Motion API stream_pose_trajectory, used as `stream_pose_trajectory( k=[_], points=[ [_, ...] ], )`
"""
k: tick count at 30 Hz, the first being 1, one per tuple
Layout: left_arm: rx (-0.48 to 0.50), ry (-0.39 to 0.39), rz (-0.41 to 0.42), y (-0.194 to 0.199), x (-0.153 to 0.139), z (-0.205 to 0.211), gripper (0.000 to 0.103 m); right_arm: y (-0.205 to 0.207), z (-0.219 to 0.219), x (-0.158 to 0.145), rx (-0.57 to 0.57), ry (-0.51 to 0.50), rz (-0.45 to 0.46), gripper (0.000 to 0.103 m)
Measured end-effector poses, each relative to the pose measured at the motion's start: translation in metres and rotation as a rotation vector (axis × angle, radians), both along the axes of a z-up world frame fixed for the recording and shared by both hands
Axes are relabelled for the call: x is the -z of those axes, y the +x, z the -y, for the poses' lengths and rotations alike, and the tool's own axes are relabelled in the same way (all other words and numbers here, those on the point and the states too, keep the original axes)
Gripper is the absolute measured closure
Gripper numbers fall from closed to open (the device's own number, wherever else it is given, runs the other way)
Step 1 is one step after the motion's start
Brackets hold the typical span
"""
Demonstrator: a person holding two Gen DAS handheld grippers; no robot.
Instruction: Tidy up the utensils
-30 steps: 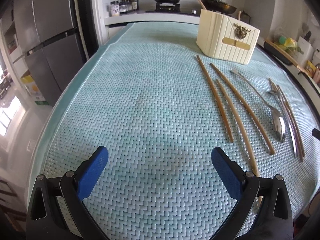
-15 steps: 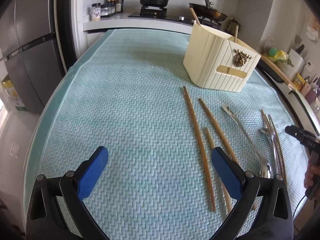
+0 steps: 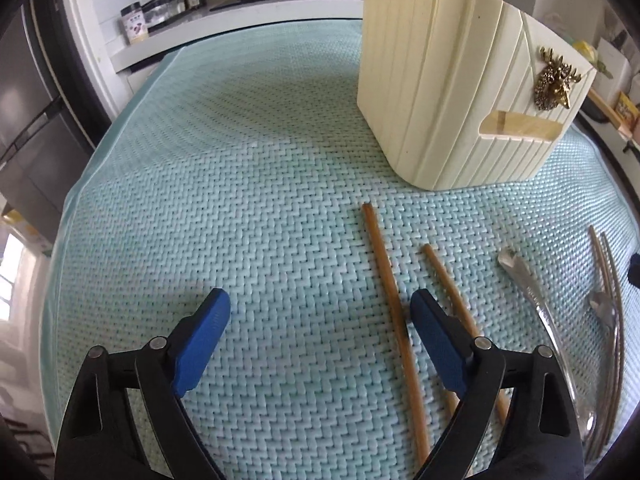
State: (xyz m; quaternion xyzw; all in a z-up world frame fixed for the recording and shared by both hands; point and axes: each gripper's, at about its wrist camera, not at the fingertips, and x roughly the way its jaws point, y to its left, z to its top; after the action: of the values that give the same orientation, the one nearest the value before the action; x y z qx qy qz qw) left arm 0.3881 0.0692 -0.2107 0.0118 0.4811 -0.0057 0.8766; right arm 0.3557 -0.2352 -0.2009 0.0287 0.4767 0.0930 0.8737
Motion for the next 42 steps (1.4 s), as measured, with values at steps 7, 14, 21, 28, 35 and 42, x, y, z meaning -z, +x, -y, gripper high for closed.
stream_pose_trajectory(
  k=[7, 14, 21, 28, 35, 42],
  points=[
    [0.018, 0.003, -0.032, 0.015, 0.0, -0.002, 0.011, 0.024, -0.027, 0.01, -0.046, -0.098, -0.045, 0.064],
    [0.07, -0.01, -0.062, 0.031, -0.007, 0.001, 0.05, 0.033, -0.04, 0.012, -0.048, -0.134, -0.049, 0.093],
    [0.106, -0.061, -0.065, 0.026, -0.011, 0.01, 0.098, 0.041, -0.019, 0.003, -0.014, -0.039, -0.038, 0.097],
    [0.092, -0.122, 0.048, 0.001, -0.053, -0.002, 0.099, 0.019, 0.002, -0.048, -0.007, 0.062, 0.071, 0.097],
    [0.106, -0.168, 0.207, -0.042, -0.126, -0.016, 0.099, -0.019, -0.002, -0.107, -0.051, 0.149, 0.194, 0.097],
    [0.099, -0.217, 0.342, -0.083, -0.174, -0.027, 0.1, -0.052, -0.01, -0.148, -0.103, 0.168, 0.293, 0.097]
  ],
)
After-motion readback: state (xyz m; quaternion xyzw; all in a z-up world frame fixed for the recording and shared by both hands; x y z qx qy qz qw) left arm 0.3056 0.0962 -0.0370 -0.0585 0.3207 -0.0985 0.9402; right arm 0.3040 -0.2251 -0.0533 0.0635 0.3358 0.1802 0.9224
